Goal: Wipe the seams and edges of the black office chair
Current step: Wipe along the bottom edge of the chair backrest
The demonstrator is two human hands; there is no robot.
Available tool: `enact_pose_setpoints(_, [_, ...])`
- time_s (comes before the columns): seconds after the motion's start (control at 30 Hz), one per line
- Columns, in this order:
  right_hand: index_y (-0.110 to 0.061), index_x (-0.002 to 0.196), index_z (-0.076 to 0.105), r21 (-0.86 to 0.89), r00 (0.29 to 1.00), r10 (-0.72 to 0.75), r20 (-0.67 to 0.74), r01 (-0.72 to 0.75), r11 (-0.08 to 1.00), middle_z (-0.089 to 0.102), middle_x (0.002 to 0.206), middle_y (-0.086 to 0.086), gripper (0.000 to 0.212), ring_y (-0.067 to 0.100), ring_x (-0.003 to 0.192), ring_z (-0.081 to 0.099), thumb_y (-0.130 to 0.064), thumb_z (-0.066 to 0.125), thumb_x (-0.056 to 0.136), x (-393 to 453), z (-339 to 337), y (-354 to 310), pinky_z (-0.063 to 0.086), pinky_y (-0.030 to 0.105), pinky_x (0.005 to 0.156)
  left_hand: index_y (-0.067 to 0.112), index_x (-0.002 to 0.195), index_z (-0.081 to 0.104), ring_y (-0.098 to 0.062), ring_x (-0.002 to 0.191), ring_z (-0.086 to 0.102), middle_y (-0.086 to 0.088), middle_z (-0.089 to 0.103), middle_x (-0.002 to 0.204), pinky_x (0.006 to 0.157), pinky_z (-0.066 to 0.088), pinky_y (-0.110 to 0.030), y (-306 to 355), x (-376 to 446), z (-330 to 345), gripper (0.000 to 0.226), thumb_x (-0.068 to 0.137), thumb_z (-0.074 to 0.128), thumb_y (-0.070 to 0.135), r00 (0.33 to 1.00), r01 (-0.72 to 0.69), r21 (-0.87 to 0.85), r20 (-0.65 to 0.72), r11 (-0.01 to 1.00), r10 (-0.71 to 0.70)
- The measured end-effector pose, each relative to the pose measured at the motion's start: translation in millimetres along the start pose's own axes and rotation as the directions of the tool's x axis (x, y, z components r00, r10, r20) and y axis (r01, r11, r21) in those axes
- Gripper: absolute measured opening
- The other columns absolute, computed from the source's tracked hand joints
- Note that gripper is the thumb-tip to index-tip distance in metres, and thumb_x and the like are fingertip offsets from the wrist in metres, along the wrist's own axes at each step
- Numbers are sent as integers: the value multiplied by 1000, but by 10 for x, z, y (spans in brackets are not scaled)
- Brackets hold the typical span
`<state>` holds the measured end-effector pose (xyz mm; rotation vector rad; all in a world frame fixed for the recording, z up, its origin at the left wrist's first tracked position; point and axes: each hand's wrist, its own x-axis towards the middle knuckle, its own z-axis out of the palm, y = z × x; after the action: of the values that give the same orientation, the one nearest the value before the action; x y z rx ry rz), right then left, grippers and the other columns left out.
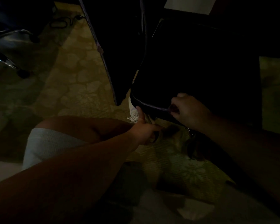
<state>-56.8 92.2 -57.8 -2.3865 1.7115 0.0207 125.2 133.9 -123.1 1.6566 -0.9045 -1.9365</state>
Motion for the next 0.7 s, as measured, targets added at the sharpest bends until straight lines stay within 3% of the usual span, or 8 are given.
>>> enact_pose_setpoints(0.07, [-9,110,62,-15,997,-58,46,59,998,54,112,9,25,29,100,57,-26,66,91,13,-1,-6,39,31,73,57,154,-3,-12,48,54,-16,70,81,45,45,-28,-39,48,-13,98,95,67,23,997,24,-45,75,999,-20])
enact_pose_setpoints(0.13, [-8,112,63,-24,999,21,-38,-22,999,56,115,13,27,33,102,58,-25,67,91,46,-28,26,43,35,76,59,152,-5,-14,49,52,-3,57,69,44,44,-29,-48,75,-16,100,94,67,23,997,26,-45,76,999,-22])
enact_pose_setpoints(0.2, [-5,113,64,-11,991,93,-93,-94,995,58,116,17,30,37,103,58,-25,67,91,66,-48,42,45,38,78,54,155,-2,-19,60,57,-1,56,78,51,50,-33,-49,87,-24,101,93,70,17,1000,-9,-20,23,1000,10])
enact_pose_setpoints(0.27, [-6,112,64,-19,1000,19,-21,-20,1000,58,114,15,29,34,102,58,-24,69,89,61,-40,20,42,33,75,49,156,-12,-20,57,61,-8,63,76,44,45,-28,-26,50,-7,108,91,72,29,996,9,-69,88,998,-3])
enact_pose_setpoints(0.33, [-7,108,64,-5,995,-72,63,73,997,57,110,11,27,31,100,59,-23,71,87,56,-18,-6,37,28,72,50,152,-22,-29,69,69,-27,66,100,42,45,-24,-30,60,-4,112,94,69,25,994,23,-82,105,996,-14])
enact_pose_setpoints(0.4, [-8,106,64,-1,999,-46,17,46,999,57,109,11,26,30,98,59,-24,71,87,61,-26,-13,39,29,71,59,146,-26,-35,87,70,-35,58,121,58,58,-32,-44,79,-11,119,94,68,9,999,4,-92,54,996,1])
enact_pose_setpoints(0.47, [-8,108,64,6,997,48,-57,-47,999,57,110,12,26,31,99,58,-25,69,89,55,-45,-22,44,34,73,73,135,-24,-49,102,65,-39,51,135,72,59,-45,-77,97,-6,132,74,80,18,999,-34,-46,-20,998,33])
enact_pose_setpoints(0.7, [-6,109,64,-32,999,-43,0,43,999,57,112,13,26,32,101,58,-23,68,90,102,-57,-41,38,30,73,49,157,7,-38,121,61,-15,53,145,98,52,-60,-9,44,-77,119,64,76,21,983,-136,-77,-138,988,124])
